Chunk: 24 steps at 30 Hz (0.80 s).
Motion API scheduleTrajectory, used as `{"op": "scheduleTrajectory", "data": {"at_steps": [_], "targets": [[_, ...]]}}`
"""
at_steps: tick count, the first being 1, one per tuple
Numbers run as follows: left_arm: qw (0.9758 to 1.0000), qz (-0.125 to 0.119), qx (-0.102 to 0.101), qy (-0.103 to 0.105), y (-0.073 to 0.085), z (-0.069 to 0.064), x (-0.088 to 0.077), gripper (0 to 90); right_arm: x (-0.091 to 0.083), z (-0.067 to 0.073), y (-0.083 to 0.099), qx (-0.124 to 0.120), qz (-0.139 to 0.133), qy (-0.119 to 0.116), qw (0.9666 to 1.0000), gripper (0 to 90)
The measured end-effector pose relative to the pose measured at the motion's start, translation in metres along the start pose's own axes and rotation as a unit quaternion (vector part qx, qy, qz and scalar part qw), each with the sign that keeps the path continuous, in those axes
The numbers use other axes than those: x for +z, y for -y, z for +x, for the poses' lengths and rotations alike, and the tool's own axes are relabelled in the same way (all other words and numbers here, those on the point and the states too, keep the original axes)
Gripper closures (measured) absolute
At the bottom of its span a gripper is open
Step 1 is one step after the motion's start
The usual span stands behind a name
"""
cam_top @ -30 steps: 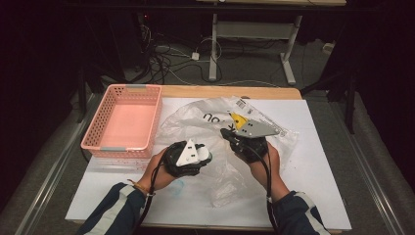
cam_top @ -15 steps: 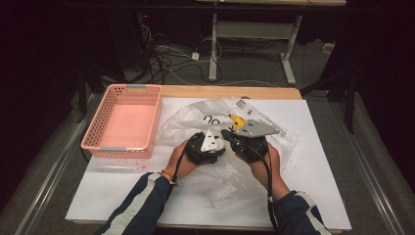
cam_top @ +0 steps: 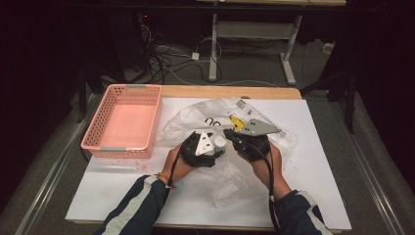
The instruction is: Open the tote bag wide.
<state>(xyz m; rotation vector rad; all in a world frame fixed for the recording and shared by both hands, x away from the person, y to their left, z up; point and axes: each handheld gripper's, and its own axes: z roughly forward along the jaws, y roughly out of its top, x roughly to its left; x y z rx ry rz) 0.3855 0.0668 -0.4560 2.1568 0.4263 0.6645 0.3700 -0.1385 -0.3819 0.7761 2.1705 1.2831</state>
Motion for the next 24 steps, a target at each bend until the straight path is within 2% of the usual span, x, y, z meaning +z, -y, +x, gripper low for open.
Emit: {"op": "scheduleTrajectory", "data": {"at_steps": [4,6,8,11,12,14,17,19,21,24], "targets": [[0.9988,-0.019,0.044,-0.01,0.005,-0.009,-0.034,30.0,0.0,0.0,0.001,0.001,0.003,0.0,1.0,90.0],[0.998,-0.029,0.054,-0.014,0.005,-0.009,-0.053,29.8,0.0,0.0,0.001,0.0,0.004,0.0,1.0,90.0],[0.997,-0.045,0.053,-0.034,0.003,-0.005,-0.073,22.8,0.0,0.0,0.001,-0.001,0.006,-0.002,1.0,90.0],[0.9941,-0.064,0.048,-0.075,0.007,0.006,-0.099,22.4,-0.001,0.0,0.002,-0.001,0.01,-0.006,0.9999,90.0],[0.9936,-0.062,0.042,-0.085,0.009,0.012,-0.104,19.1,-0.002,0.0,0.002,-0.003,0.011,-0.007,0.9999,90.0],[0.992,-0.047,0.025,-0.114,0.015,0.022,-0.108,16.8,-0.004,0.0,0.003,-0.005,0.015,-0.009,0.9998,90.0],[0.9903,-0.001,0.033,-0.135,0.018,0.031,-0.103,16.7,-0.011,-0.003,0.003,-0.007,0.016,-0.019,0.9997,89.9],[0.9934,0.016,0.008,-0.113,0.021,0.038,-0.098,16.7,-0.019,-0.005,0.004,-0.011,0.016,-0.019,0.9996,89.9],[0.9935,0.032,-0.006,-0.109,0.022,0.041,-0.093,16.6,-0.026,-0.008,0.004,-0.011,0.015,-0.021,0.9996,90.0],[0.9942,0.042,-0.025,-0.096,0.023,0.046,-0.088,16.8,-0.033,-0.012,0.006,-0.011,0.012,-0.016,0.9997,90.0]]}}
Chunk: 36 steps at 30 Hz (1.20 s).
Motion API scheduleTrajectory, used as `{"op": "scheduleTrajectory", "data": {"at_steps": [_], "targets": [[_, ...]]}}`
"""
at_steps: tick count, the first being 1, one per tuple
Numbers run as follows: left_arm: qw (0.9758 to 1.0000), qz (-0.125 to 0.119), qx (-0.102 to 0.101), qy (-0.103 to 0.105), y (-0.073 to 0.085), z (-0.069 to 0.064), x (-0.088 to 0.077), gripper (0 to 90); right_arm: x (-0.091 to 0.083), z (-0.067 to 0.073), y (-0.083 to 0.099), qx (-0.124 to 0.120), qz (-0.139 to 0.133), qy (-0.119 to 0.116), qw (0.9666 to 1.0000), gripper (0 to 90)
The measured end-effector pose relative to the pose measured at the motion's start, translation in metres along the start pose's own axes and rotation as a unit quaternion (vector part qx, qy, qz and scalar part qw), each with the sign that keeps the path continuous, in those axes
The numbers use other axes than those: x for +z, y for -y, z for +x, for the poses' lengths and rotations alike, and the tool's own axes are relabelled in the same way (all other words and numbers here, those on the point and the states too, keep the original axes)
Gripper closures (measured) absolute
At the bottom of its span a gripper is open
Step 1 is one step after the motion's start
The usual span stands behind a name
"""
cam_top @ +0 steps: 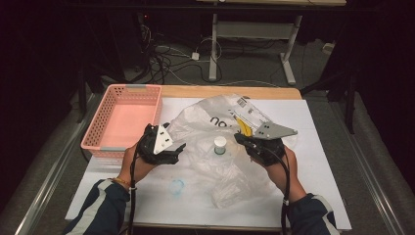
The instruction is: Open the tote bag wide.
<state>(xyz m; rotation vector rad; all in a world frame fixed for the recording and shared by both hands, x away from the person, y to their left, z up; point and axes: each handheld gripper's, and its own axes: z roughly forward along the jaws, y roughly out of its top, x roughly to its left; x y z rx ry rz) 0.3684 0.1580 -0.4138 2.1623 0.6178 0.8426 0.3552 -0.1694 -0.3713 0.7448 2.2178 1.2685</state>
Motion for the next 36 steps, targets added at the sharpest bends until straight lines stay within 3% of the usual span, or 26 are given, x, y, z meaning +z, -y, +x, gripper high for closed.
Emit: {"op": "scheduleTrajectory", "data": {"at_steps": [1,4,7,8,10,13,15,17,24,26,28,29,30,32,33,35,36], "targets": [[0.9999,0.006,-0.003,0.014,0.0,0.001,0.002,18.3,-0.002,-0.001,0.0,0.003,-0.001,0.0,1.0,90.0],[0.9994,0.019,-0.009,0.029,0.0,0.004,0.007,27.1,-0.005,-0.003,0.0,0.005,-0.006,0.005,1.0,90.0],[0.9987,0.025,-0.012,0.043,0.001,0.005,0.01,44.2,-0.006,-0.004,0.0,0.003,-0.008,0.007,0.9999,90.0],[0.9985,0.024,-0.011,0.048,0.001,0.005,0.01,55.3,-0.006,-0.004,0.0,0.003,-0.008,0.009,0.9999,90.0],[0.9984,0.023,-0.007,0.05,0.001,0.005,0.01,67.4,-0.006,-0.003,0.001,0.003,-0.006,0.011,0.9999,89.0],[0.9976,0.023,0.001,0.066,0.001,0.004,0.006,80.4,-0.005,-0.002,0.002,0.004,-0.006,0.013,0.9999,78.0],[0.9971,0.027,0.016,0.07,0.002,0.003,0.004,83.2,-0.008,-0.001,0.002,0.004,-0.013,0.006,0.9999,67.1],[0.9967,0.03,0.018,0.074,0.004,0.004,0.002,83.9,-0.014,0.001,0.003,0.002,-0.021,-0.003,0.9998,53.9],[0.9955,0.036,0.018,0.086,0.013,0.006,-0.004,85.8,-0.041,0.022,0.021,-0.029,-0.017,-0.021,0.9992,38.3],[0.9953,0.038,0.016,0.087,0.014,0.006,-0.005,85.8,-0.045,0.032,0.033,-0.043,-0.004,-0.024,0.9988,34.7],[0.995,0.038,0.014,0.091,0.016,0.005,-0.005,85.8,-0.046,0.04,0.047,-0.039,0.012,-0.04,0.9984,32.2],[0.995,0.039,0.015,0.091,0.017,0.005,-0.005,85.8,-0.043,0.048,0.061,-0.046,0.037,-0.054,0.9968,29.1],[0.9948,0.04,0.016,0.092,0.017,0.004,-0.004,85.8,-0.043,0.048,0.061,-0.046,0.037,-0.054,0.9968,29.1],[0.9943,0.043,0.016,0.096,0.02,0.001,-0.003,85.7,-0.036,0.06,0.08,-0.042,0.067,-0.078,0.9938,27.3],[0.9943,0.043,0.016,0.096,0.02,0.001,-0.003,85.7,-0.036,0.06,0.08,-0.042,0.067,-0.078,0.9938,27.3],[0.9938,0.046,0.019,0.099,0.021,-0.002,-0.001,85.7,-0.023,0.072,0.095,-0.064,0.105,-0.082,0.989,27.3],[0.9936,0.048,0.021,0.1,0.021,-0.003,0.0,85.7,-0.023,0.072,0.095,-0.064,0.105,-0.082,0.989,27.3]]}}
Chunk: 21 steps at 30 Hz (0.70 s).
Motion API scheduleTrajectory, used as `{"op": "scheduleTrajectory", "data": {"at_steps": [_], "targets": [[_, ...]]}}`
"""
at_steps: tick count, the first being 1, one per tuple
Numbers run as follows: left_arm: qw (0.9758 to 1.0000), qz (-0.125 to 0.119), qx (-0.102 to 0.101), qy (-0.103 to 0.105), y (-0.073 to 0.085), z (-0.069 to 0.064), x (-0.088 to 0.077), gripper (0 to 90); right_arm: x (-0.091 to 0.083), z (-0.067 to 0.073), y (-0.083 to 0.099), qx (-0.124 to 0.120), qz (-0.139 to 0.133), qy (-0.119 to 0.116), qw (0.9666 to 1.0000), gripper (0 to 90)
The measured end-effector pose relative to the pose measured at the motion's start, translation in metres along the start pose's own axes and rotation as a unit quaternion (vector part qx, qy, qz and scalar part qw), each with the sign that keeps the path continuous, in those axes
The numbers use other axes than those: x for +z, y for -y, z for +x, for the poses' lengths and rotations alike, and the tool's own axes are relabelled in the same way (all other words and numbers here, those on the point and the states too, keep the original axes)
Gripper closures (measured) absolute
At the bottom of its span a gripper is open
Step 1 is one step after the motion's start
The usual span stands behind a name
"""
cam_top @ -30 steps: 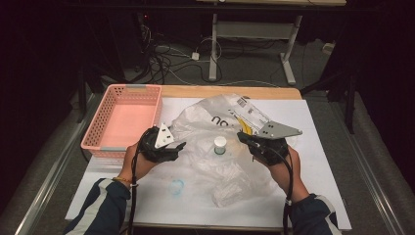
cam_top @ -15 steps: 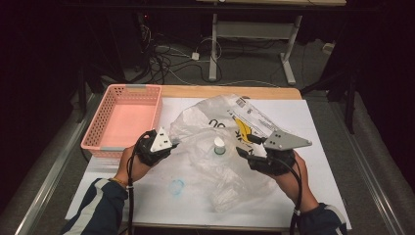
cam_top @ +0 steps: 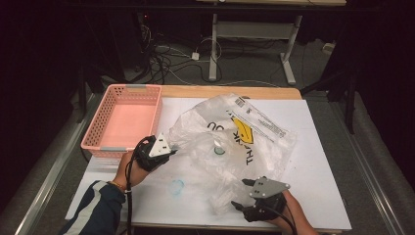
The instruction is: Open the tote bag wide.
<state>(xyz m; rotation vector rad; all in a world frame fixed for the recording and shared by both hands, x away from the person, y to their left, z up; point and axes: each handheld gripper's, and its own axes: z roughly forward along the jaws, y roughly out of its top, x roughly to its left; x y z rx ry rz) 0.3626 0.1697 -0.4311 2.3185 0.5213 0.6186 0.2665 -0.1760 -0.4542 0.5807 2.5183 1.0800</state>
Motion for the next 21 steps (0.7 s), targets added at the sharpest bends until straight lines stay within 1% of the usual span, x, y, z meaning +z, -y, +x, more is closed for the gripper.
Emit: {"op": "scheduleTrajectory", "data": {"at_steps": [1,2,3,4,6,7,8,9,12,14,17,18,19,21], "targets": [[1.0,0.002,0.002,0.001,0.0,-0.001,0.001,85.6,0.006,0.002,0.002,-0.008,0.016,-0.001,0.9998,27.8],[1.0,0.004,0.003,0.002,0.0,-0.002,0.003,85.7,0.012,0.003,0.004,-0.015,0.031,-0.004,0.9994,30.4],[1.0,0.005,0.005,0.002,0.0,-0.003,0.004,85.6,0.016,0.003,0.005,-0.02,0.038,-0.006,0.999,35.3],[1.0,0.006,0.007,0.003,0.001,-0.004,0.005,85.6,0.019,0.002,0.006,-0.024,0.042,-0.009,0.9988,42.7],[0.9999,0.008,0.008,0.006,0.001,-0.005,0.007,85.6,0.023,-0.001,0.007,-0.021,0.054,-0.006,0.9983,57.5],[0.9999,0.01,0.009,0.007,0.002,-0.006,0.009,85.6,0.023,-0.003,0.008,-0.017,0.055,-0.006,0.9983,63.5],[0.9999,0.011,0.009,0.008,0.002,-0.006,0.01,85.6,0.024,-0.005,0.008,-0.016,0.055,-0.005,0.9983,68.2],[0.9998,0.013,0.011,0.008,0.002,-0.007,0.012,85.6,0.023,-0.006,0.008,-0.014,0.061,0.0,0.9981,71.6],[0.9997,0.015,0.016,0.005,0.002,-0.009,0.014,85.6,0.021,-0.009,0.007,-0.009,0.054,0.008,0.9985,82.7],[0.9998,0.012,0.019,0.0,0.002,-0.009,0.014,85.6,0.019,-0.01,0.006,-0.006,0.047,0.017,0.9987,86.4],[0.9998,0.003,0.019,-0.004,0.002,-0.009,0.012,85.7,0.012,-0.013,0.005,-0.009,0.028,0.037,0.9989,87.8],[0.9998,0.001,0.019,-0.005,0.002,-0.009,0.011,85.7,0.005,-0.015,0.003,-0.005,0.011,0.051,0.9986,88.1],[0.9997,-0.001,0.021,-0.008,0.002,-0.009,0.009,85.7,0.005,-0.015,0.003,-0.005,0.011,0.051,0.9986,88.1],[0.9997,-0.007,0.022,-0.01,0.002,-0.008,0.008,85.6,-0.002,-0.019,0.002,-0.002,-0.008,0.061,0.9981,88.1]]}}
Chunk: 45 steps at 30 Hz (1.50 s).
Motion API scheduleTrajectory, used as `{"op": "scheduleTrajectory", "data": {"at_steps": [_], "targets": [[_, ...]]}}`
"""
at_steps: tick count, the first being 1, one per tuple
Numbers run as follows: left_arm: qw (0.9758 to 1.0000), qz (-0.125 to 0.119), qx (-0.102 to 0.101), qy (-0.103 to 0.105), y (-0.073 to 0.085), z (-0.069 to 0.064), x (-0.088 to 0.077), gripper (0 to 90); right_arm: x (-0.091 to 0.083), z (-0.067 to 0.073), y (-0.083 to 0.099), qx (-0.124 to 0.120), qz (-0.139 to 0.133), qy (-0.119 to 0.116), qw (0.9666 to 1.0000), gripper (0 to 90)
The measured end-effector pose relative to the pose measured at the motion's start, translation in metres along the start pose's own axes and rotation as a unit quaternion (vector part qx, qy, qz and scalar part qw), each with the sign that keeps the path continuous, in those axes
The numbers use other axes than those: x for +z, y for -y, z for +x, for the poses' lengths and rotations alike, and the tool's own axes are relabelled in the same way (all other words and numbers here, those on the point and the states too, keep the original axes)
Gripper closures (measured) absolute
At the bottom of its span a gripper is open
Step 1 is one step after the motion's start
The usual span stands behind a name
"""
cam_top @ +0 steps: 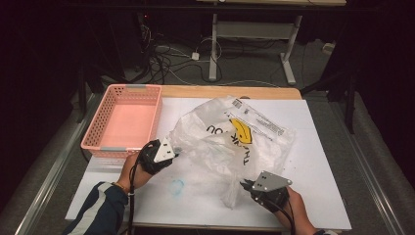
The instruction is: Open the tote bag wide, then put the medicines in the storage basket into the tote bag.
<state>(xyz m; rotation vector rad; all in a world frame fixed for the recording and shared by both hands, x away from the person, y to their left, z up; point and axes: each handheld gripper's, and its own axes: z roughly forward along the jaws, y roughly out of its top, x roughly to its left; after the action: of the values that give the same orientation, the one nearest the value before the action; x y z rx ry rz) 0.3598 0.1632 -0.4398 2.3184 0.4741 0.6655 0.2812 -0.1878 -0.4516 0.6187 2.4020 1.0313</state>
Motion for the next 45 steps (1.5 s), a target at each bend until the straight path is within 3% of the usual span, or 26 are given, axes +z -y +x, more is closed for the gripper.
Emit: {"op": "scheduleTrajectory", "data": {"at_steps": [4,11,24,28,32,39,45], "targets": [[1.0,-0.008,0.002,-0.004,0.0,0.001,-0.001,85.6,-0.01,-0.008,-0.001,0.006,-0.027,0.016,0.9995,88.2],[0.9997,-0.02,-0.009,0.008,0.001,0.002,0.001,85.6,-0.016,-0.016,0.0,0.023,-0.046,0.031,0.9982,88.3],[0.9993,-0.016,0.019,0.026,-0.004,-0.012,0.007,85.6,-0.019,-0.017,0.0,0.017,-0.051,0.041,0.9977,89.0],[0.9992,-0.016,0.014,0.033,-0.005,-0.017,0.011,85.6,-0.02,-0.018,-0.001,0.017,-0.054,0.042,0.9975,89.1],[0.9988,-0.018,0.027,0.037,-0.009,-0.022,0.014,85.6,-0.022,-0.016,-0.003,0.019,-0.06,0.041,0.9972,89.3],[0.9982,-0.036,0.027,0.039,-0.011,-0.023,0.007,85.7,-0.027,-0.016,-0.006,0.022,-0.074,0.046,0.9959,89.4],[0.9972,-0.05,0.04,0.038,-0.018,-0.027,-0.001,85.7,-0.036,-0.02,-0.012,0.022,-0.094,0.054,0.9938,89.5]]}}
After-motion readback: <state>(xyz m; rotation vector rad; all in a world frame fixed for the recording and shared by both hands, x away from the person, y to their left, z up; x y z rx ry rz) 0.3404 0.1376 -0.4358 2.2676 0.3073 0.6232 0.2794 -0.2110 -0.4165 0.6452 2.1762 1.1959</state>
